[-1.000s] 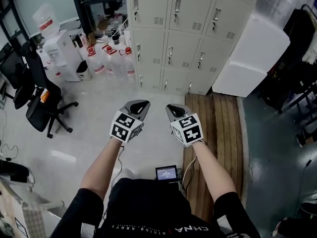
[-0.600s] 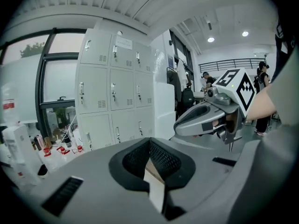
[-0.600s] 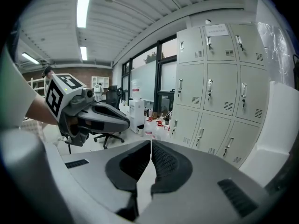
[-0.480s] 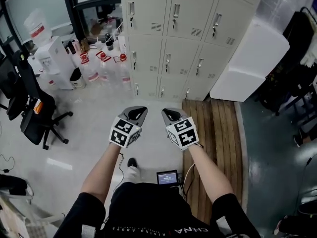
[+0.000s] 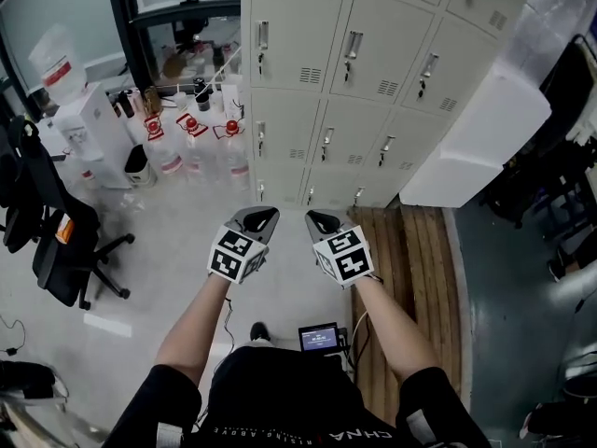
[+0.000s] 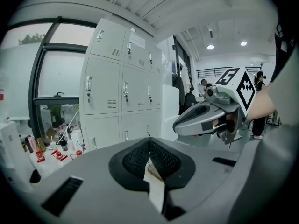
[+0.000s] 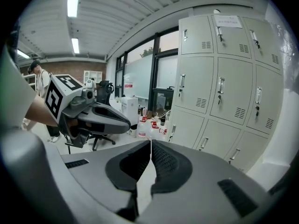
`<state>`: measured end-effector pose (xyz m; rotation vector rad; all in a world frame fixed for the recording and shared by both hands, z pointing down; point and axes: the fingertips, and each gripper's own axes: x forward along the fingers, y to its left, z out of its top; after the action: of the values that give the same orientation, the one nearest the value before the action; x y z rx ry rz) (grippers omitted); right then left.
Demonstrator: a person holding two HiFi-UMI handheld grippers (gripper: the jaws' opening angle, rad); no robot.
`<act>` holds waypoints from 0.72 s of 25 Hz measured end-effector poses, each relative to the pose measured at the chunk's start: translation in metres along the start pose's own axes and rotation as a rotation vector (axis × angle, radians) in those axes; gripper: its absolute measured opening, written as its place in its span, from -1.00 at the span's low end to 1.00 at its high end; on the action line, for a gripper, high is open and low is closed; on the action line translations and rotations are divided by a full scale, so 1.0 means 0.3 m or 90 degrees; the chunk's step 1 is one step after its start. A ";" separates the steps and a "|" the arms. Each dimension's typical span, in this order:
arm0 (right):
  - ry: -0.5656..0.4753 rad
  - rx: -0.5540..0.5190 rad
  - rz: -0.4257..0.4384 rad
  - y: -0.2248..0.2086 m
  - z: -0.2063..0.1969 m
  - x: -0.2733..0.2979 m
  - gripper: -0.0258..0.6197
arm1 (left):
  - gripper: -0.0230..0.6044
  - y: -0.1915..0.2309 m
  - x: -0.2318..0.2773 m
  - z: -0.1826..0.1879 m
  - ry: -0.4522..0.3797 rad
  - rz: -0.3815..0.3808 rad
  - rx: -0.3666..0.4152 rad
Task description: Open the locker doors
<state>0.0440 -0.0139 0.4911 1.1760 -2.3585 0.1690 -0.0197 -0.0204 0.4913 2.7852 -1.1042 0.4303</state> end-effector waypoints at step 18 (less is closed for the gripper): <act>0.044 0.024 -0.003 -0.128 0.068 0.381 -0.82 | -0.87 0.385 0.212 -0.059 0.015 -0.013 -0.049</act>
<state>0.0085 -0.1262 0.5244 1.1755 -2.3017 0.2496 -0.0586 -0.1423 0.5275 2.7161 -1.0628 0.4076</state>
